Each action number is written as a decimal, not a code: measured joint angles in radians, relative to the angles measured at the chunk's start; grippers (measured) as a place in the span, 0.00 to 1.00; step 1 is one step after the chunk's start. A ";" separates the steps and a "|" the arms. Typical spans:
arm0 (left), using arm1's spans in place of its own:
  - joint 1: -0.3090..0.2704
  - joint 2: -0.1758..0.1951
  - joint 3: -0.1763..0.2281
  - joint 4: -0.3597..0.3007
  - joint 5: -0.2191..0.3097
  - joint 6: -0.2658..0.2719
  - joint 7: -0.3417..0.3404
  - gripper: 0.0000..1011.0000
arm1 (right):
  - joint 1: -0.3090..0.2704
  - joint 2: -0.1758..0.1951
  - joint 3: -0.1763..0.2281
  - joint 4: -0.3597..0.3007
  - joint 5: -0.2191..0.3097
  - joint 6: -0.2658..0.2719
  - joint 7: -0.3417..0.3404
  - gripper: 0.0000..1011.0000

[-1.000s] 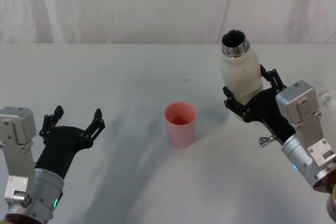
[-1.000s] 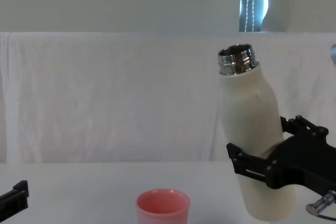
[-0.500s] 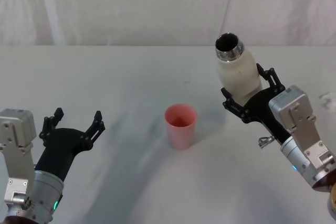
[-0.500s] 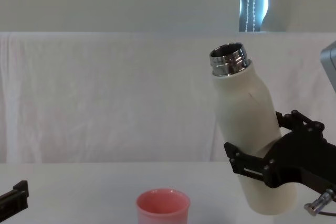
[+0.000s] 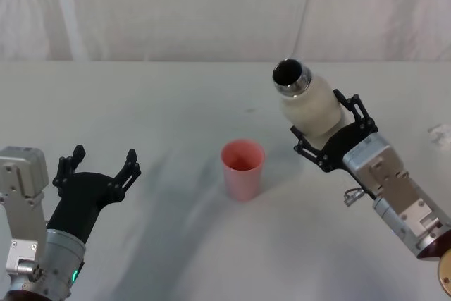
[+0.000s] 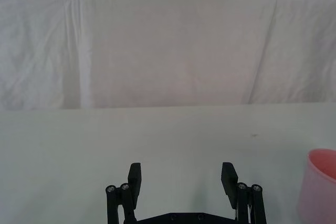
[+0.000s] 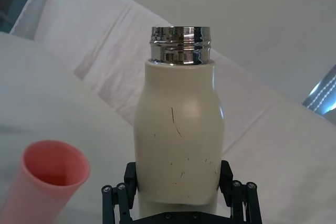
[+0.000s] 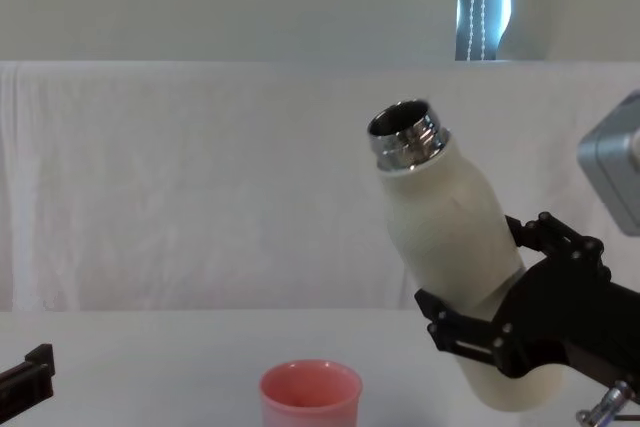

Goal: Grasp the thermos with one hand and pour water into the cup lid.

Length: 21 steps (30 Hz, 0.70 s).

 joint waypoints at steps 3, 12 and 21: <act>0.000 0.000 0.000 0.000 0.000 0.000 0.000 0.99 | 0.000 0.006 -0.007 0.003 -0.024 -0.008 -0.007 0.95; 0.000 0.000 0.000 0.000 0.000 0.000 0.000 0.99 | 0.014 0.019 -0.033 0.019 -0.102 -0.024 -0.036 0.95; 0.000 0.000 0.000 0.000 0.000 0.000 0.000 0.99 | 0.033 0.014 -0.057 0.040 -0.175 0.009 -0.068 0.95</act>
